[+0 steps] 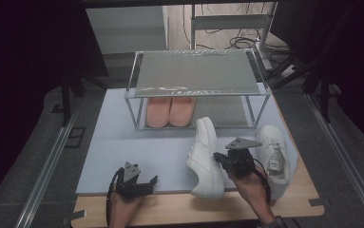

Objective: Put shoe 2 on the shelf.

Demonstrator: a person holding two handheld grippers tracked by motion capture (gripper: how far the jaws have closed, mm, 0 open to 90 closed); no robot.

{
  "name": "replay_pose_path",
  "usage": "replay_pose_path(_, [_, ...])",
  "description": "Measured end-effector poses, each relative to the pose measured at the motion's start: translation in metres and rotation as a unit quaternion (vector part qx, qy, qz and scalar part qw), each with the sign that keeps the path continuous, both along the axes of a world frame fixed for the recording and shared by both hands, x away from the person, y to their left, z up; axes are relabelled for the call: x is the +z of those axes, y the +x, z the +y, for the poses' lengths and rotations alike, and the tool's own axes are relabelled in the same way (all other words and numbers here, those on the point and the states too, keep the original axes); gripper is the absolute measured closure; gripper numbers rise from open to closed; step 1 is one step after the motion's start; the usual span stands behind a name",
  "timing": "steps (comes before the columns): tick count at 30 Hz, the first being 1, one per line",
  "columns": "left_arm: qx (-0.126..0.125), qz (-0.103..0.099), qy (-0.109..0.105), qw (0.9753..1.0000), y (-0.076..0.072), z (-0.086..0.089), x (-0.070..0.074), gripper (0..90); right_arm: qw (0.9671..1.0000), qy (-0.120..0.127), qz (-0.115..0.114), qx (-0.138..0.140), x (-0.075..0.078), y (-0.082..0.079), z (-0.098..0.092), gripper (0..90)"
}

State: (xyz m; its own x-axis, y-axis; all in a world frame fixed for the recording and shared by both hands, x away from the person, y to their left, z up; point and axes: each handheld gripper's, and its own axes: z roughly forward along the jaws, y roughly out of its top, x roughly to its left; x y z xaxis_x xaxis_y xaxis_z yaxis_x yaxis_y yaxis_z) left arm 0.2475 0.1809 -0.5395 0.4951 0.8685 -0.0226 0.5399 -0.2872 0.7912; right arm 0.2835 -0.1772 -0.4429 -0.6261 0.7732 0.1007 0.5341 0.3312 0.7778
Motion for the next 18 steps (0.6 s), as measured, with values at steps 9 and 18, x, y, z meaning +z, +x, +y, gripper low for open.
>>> replay_pose_path(9, [0.001, 0.001, 0.000, 1.0000, 0.000, 0.000, 0.000, 10.5, 0.9994, -0.012, -0.003, -0.032, -0.001, -0.002, -0.017, 89.8])
replay_pose_path(18, [0.001, 0.001, 0.000, 1.0000, 0.000, 0.000, 0.000, 10.4, 0.9962, -0.046, 0.007, -0.074, -0.007, -0.001, -0.032, 89.8])
